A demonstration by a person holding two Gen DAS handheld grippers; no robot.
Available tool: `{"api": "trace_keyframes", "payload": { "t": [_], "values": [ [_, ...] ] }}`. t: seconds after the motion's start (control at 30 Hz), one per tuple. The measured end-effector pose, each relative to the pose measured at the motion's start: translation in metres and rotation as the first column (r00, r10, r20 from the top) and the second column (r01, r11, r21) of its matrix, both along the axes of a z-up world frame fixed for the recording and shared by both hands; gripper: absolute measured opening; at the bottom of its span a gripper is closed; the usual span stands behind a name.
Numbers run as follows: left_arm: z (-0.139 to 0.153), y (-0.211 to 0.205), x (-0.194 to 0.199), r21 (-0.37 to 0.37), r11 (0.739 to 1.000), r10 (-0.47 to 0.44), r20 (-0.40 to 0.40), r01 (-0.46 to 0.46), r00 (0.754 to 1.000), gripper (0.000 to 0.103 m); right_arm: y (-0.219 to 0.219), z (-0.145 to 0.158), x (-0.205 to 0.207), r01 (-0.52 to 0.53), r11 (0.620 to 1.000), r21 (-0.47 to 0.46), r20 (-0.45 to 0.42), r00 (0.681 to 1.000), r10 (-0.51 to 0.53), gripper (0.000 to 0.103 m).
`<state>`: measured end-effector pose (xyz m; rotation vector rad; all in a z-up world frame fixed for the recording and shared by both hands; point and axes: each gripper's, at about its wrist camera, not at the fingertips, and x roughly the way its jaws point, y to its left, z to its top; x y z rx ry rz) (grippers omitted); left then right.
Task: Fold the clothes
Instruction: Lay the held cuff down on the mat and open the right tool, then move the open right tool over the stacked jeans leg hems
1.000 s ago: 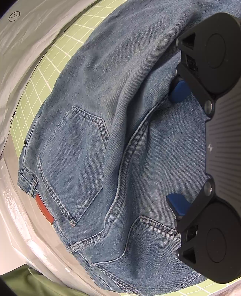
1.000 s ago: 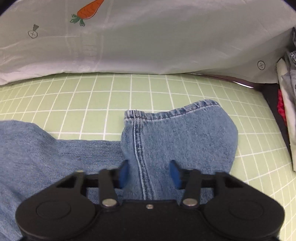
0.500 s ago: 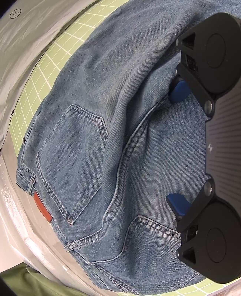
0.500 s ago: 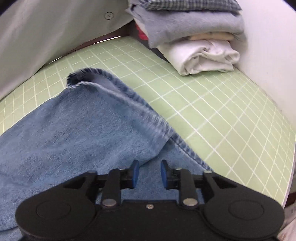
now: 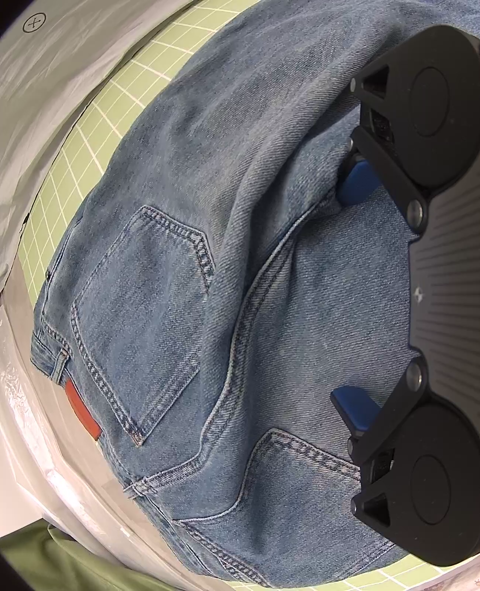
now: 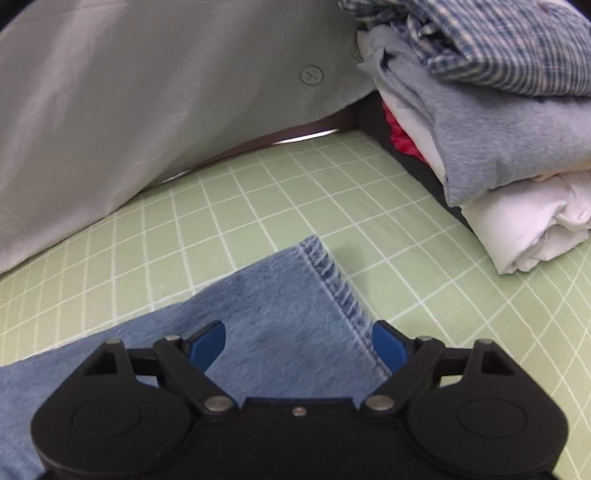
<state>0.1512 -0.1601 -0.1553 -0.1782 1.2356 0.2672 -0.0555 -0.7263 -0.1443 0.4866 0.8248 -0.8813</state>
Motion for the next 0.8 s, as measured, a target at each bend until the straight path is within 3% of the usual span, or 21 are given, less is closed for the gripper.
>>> {"api": "trace_keyframes", "payload": {
  "t": [0.13, 0.17, 0.2, 0.23, 0.3, 0.57, 0.6, 0.67, 0.73, 0.77, 0.8],
  "values": [
    [-0.001, -0.001, 0.0, 0.0, 1.0, 0.011, -0.001, -0.011, 1.0, 0.103, -0.022, -0.011, 0.004, -0.008, 0.999, 0.031, 0.018, 1.0, 0.007, 0.085],
    [-0.001, -0.001, 0.0, 0.001, 1.0, 0.015, 0.0, -0.015, 1.0, 0.103, -0.021, -0.011, 0.007, -0.035, 0.999, 0.013, 0.005, 0.999, 0.035, 0.077],
    [-0.001, -0.001, 0.0, 0.001, 1.0, 0.018, 0.002, -0.018, 1.0, 0.103, -0.02, -0.011, 0.009, -0.072, 0.997, -0.008, -0.011, 0.997, 0.072, 0.068],
    [-0.001, -0.001, 0.0, 0.002, 1.0, 0.022, 0.004, -0.022, 1.0, 0.103, -0.018, -0.01, 0.011, -0.115, 0.993, -0.031, -0.021, 0.993, 0.114, 0.053],
    [-0.001, -0.001, -0.001, 0.003, 1.0, 0.026, 0.007, -0.026, 1.0, 0.103, -0.021, -0.007, 0.018, -0.166, 0.984, -0.059, -0.048, 0.985, 0.163, 0.013],
    [-0.002, -0.002, -0.002, 0.005, 0.999, 0.036, 0.014, -0.036, 0.999, 0.103, -0.051, 0.033, 0.06, -0.166, 0.954, -0.248, 0.027, 0.984, 0.178, 0.014],
    [-0.002, -0.001, -0.002, 0.004, 0.999, 0.036, 0.012, -0.036, 0.999, 0.103, -0.052, 0.032, 0.068, -0.158, 0.954, -0.255, 0.004, 0.986, 0.164, 0.027],
    [-0.002, -0.001, -0.001, 0.003, 0.999, 0.033, 0.009, -0.033, 0.999, 0.103, -0.053, 0.03, 0.081, -0.156, 0.955, -0.252, -0.065, 0.987, 0.145, 0.037],
    [-0.002, -0.002, -0.001, 0.002, 1.0, 0.028, 0.005, -0.028, 1.0, 0.103, -0.042, 0.031, 0.066, -0.141, 0.963, -0.231, -0.046, 0.99, 0.134, 0.048],
    [-0.002, -0.002, 0.0, 0.002, 1.0, 0.025, 0.004, -0.025, 1.0, 0.103, -0.035, 0.031, 0.056, -0.132, 0.967, -0.217, -0.027, 0.991, 0.129, 0.065],
    [-0.002, -0.002, 0.0, 0.002, 1.0, 0.015, 0.005, -0.015, 1.0, 0.103, -0.029, 0.032, 0.046, -0.122, 0.972, -0.203, -0.009, 0.992, 0.123, 0.075]
  ]
}}
